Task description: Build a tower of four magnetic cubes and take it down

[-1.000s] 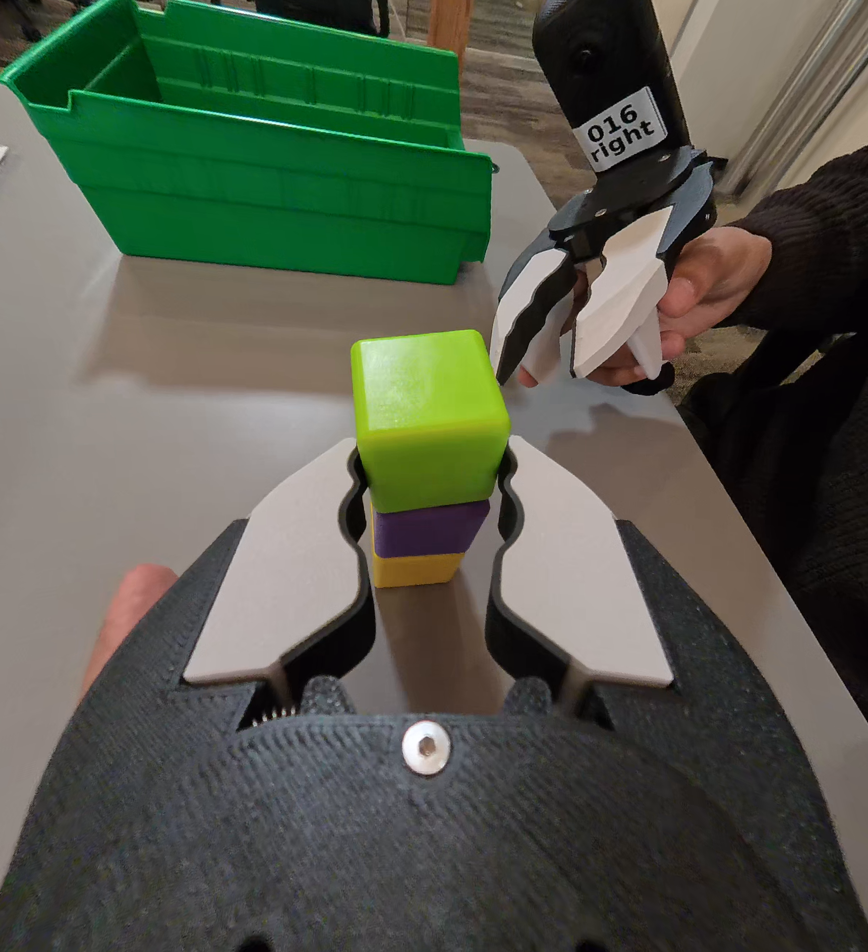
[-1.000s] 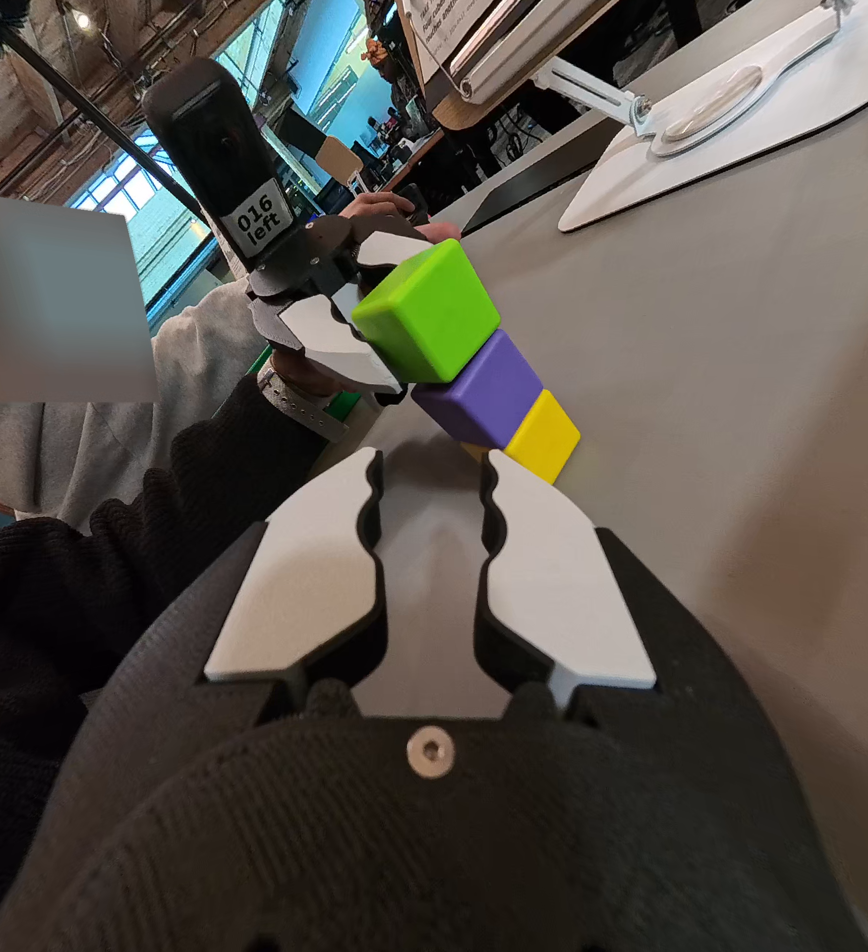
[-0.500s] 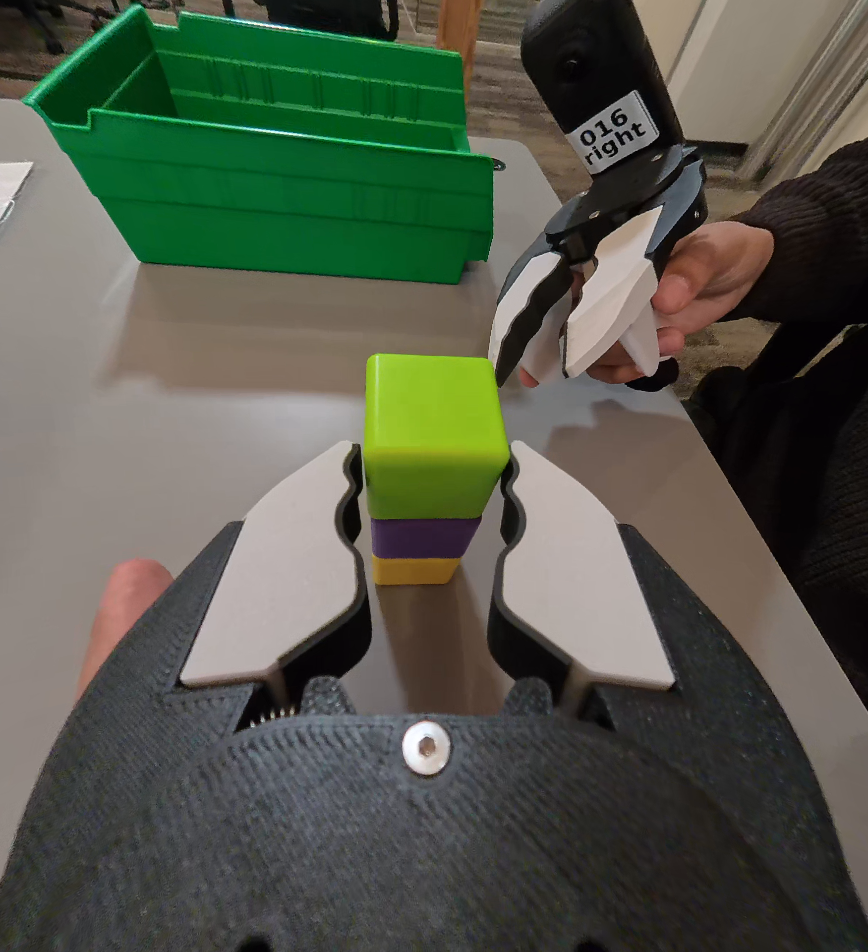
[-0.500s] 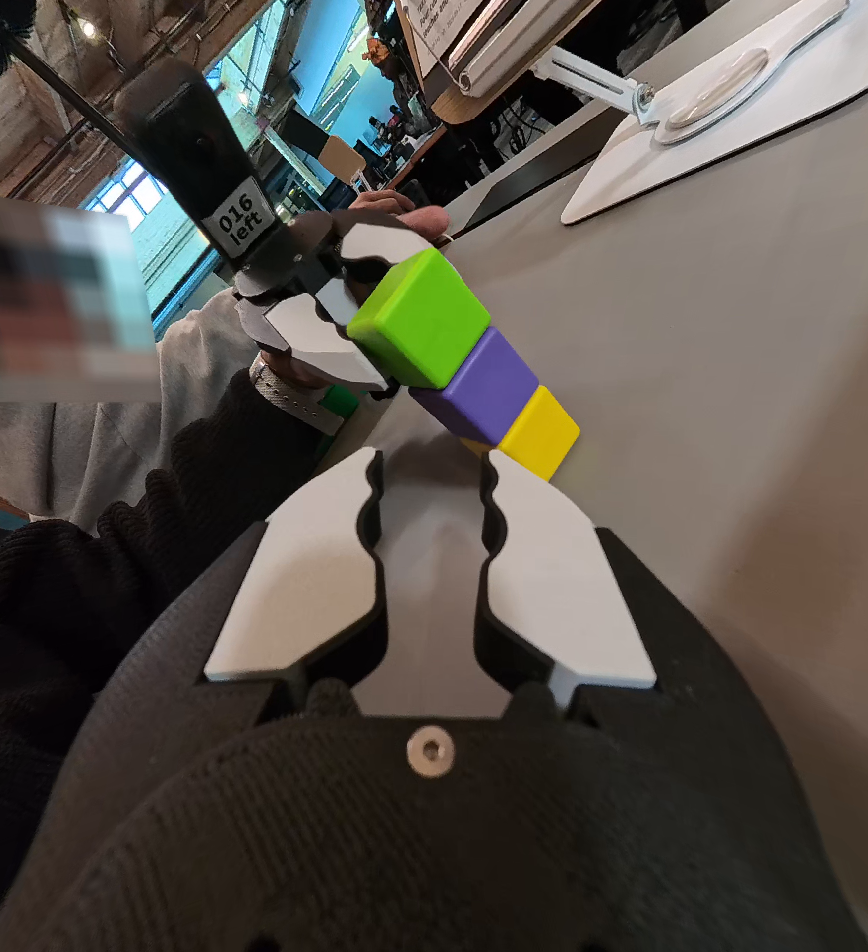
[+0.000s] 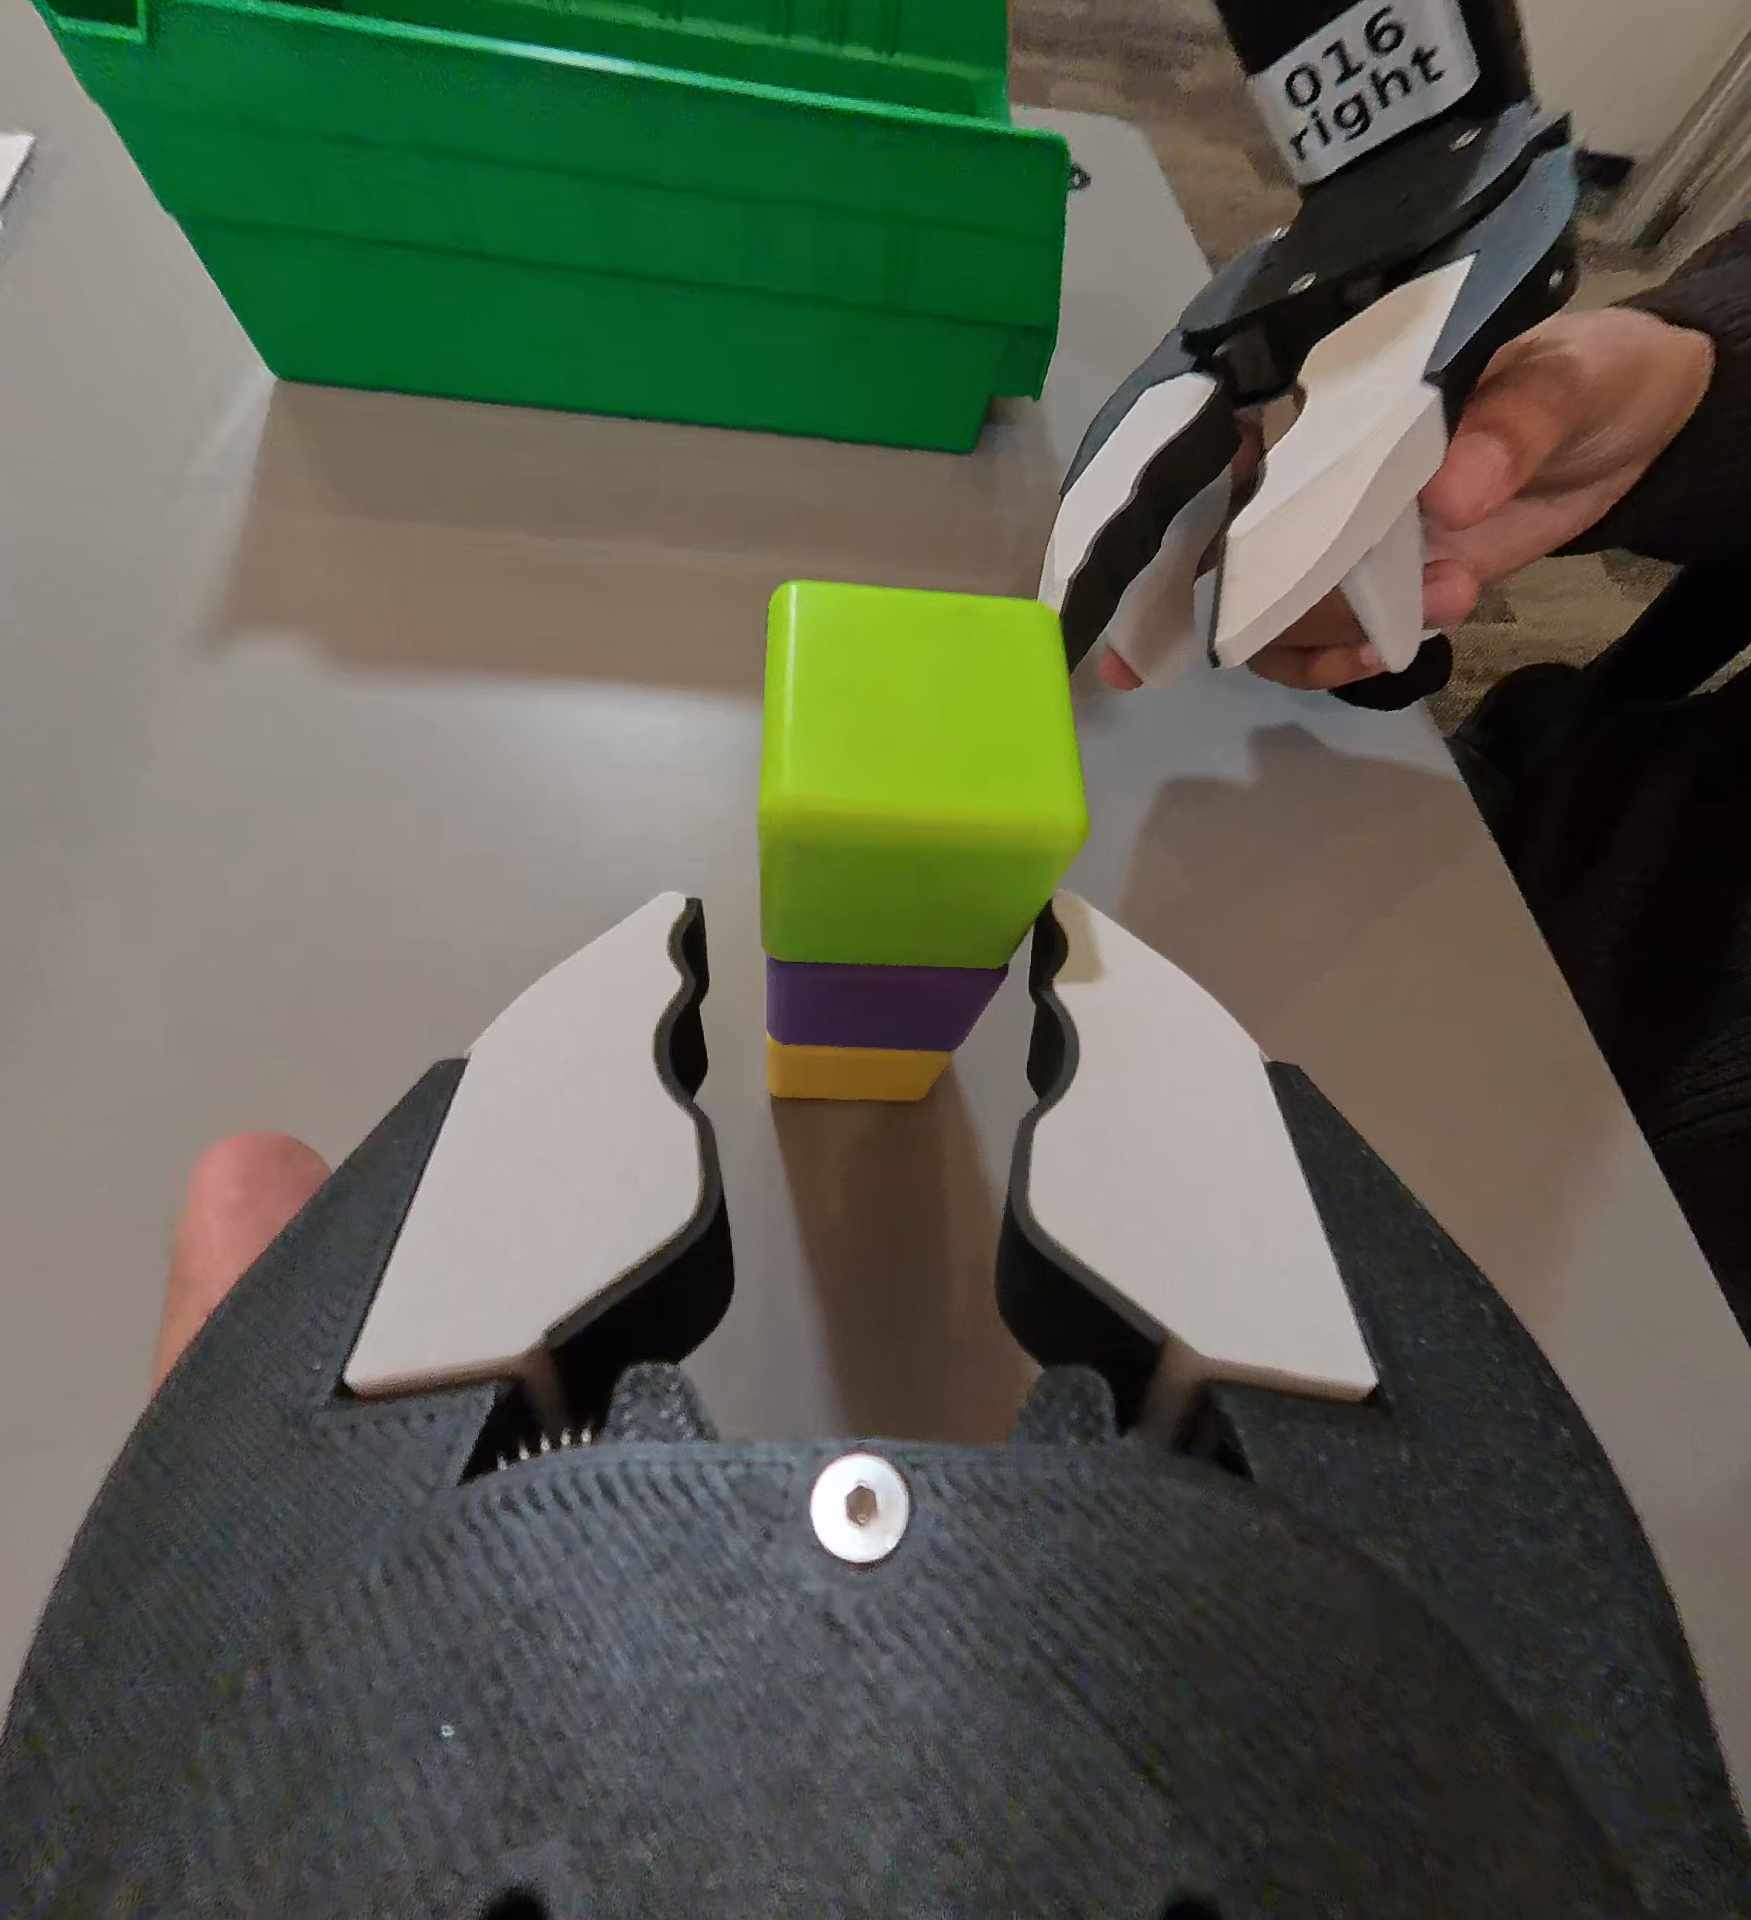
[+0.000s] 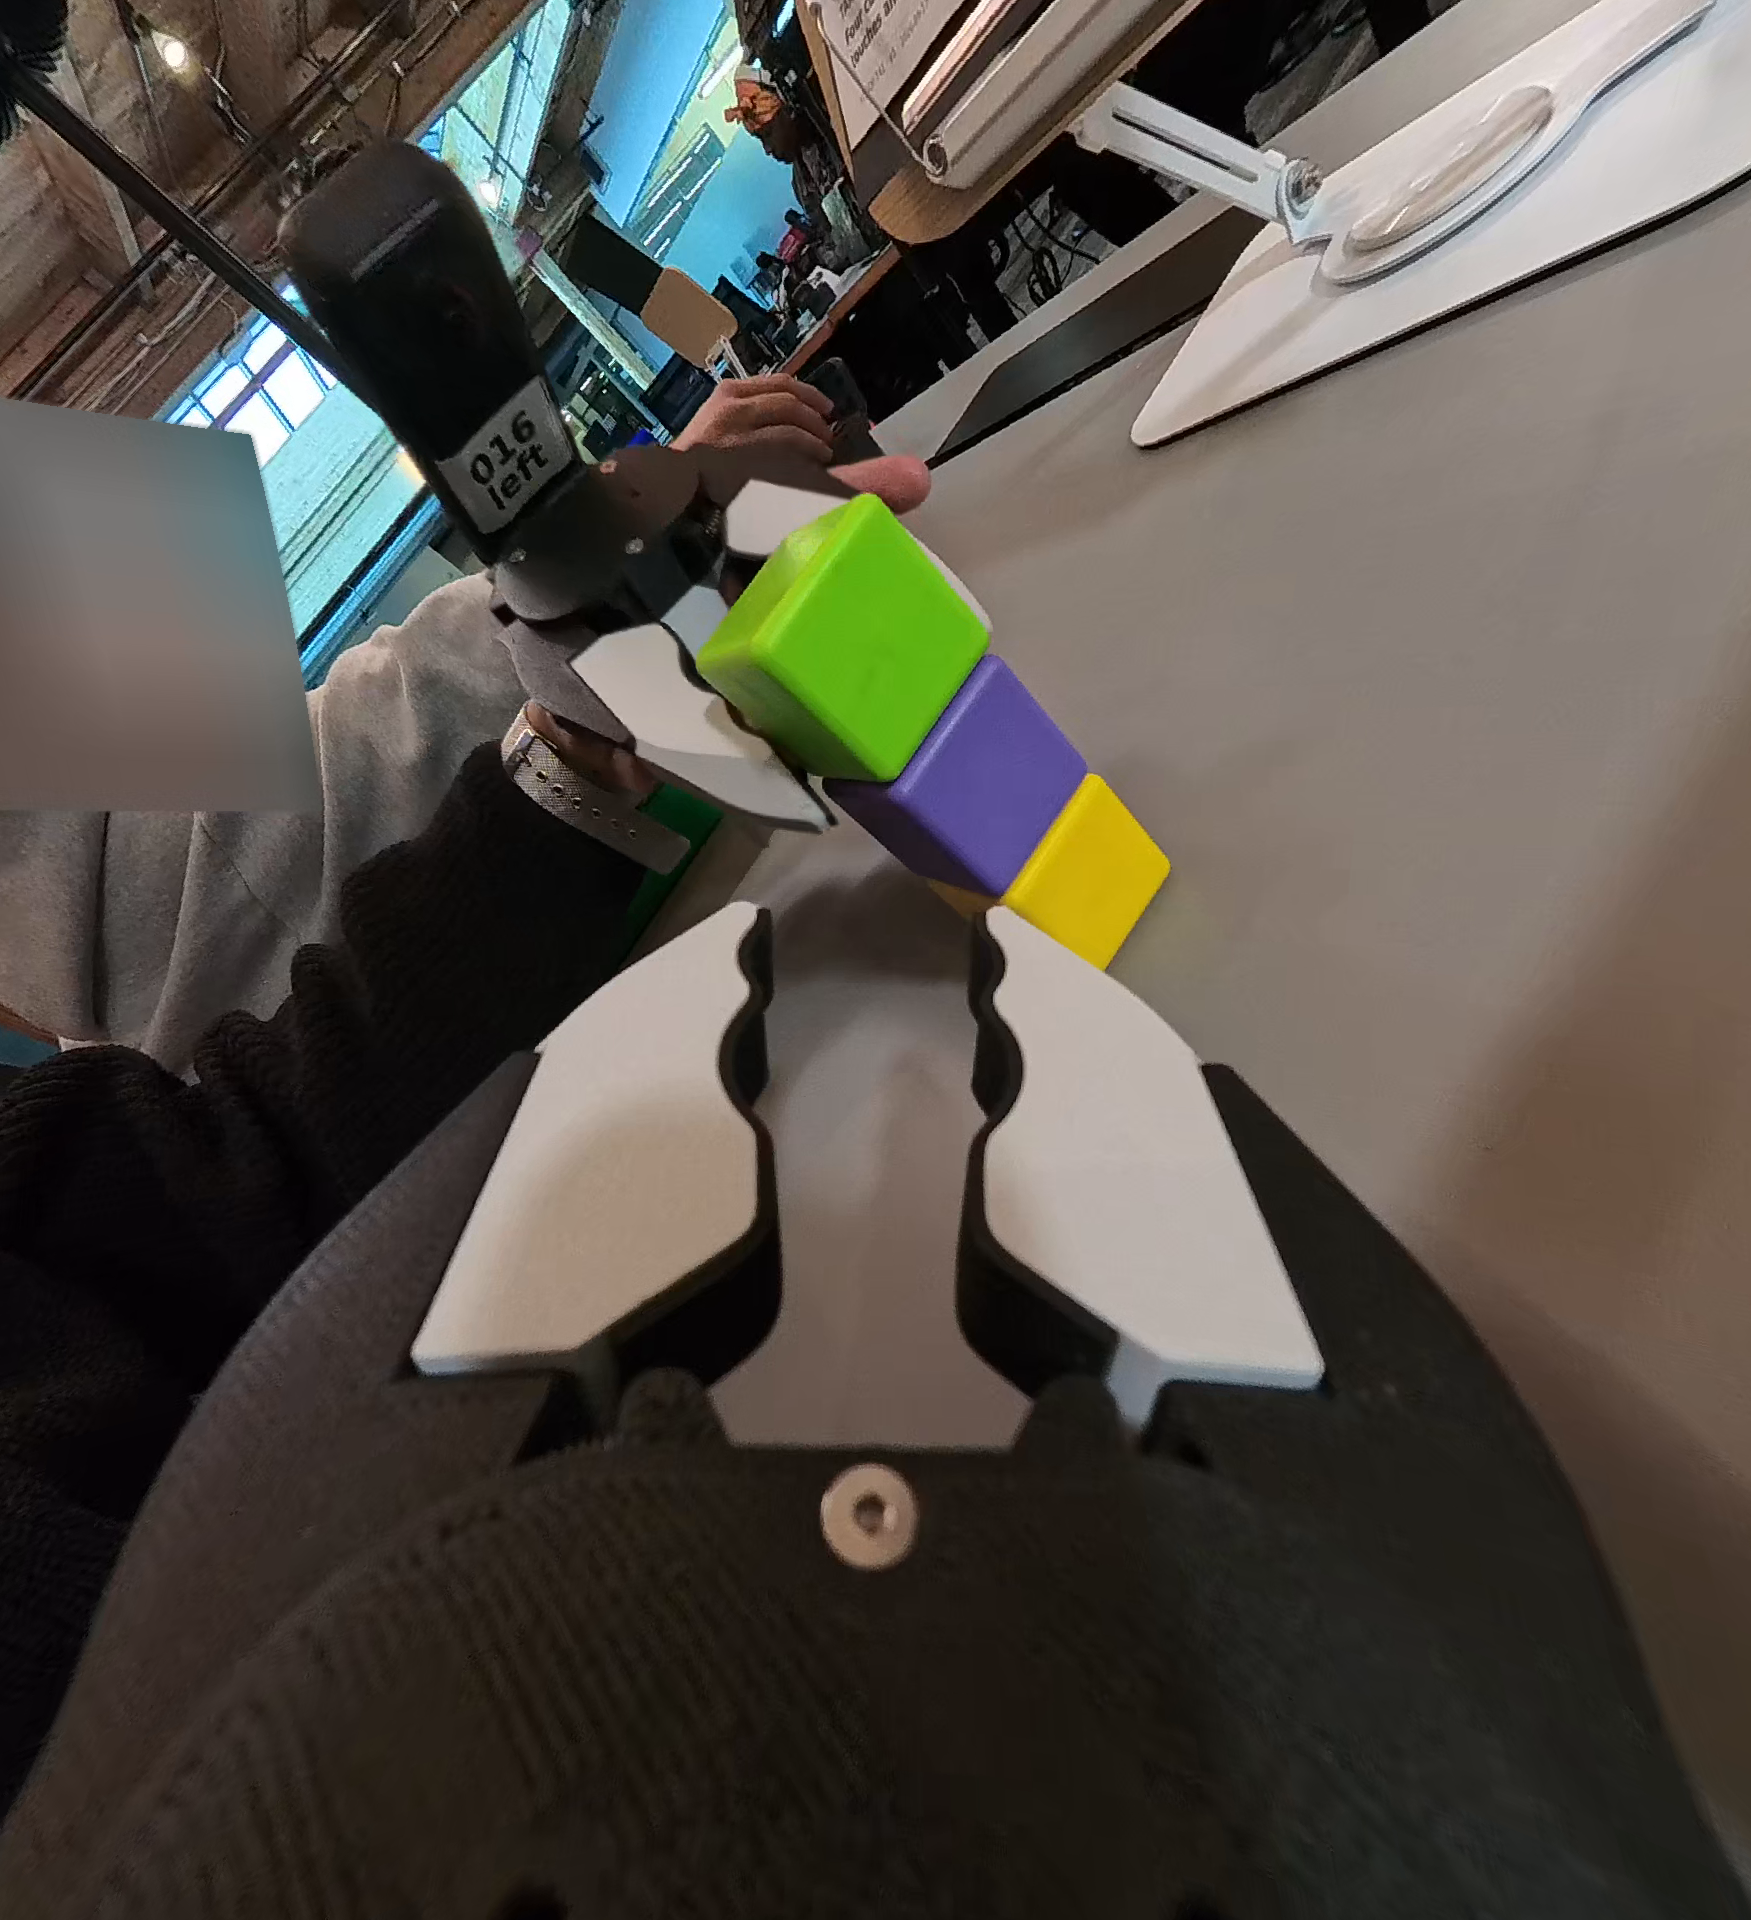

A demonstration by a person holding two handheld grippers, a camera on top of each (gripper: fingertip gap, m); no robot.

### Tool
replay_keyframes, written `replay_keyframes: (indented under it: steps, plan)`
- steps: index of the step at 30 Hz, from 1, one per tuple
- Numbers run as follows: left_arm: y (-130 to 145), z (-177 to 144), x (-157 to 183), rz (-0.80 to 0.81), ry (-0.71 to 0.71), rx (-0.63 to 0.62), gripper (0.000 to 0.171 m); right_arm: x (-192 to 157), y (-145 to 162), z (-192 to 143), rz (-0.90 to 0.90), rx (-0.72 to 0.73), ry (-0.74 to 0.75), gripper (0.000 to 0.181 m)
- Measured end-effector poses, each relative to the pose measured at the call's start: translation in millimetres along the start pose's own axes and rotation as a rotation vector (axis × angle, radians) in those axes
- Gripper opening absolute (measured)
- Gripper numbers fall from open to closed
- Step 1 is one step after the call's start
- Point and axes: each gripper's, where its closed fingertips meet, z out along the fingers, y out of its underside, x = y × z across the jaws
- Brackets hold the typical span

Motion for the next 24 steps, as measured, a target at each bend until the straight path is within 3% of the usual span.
replay_keyframes:
  steps: [13, 24]
  plan:
    - [22, 5, 1, -0.012, -0.004, -0.134, 0.056, 1, 1, 1, -0.001, -0.008, 0.002, 0.037]
    - [10, 2, 3, 0.002, -0.001, -0.062, 0.055, 1, 3, 1, -0.003, -0.015, 0.005, 0.037]
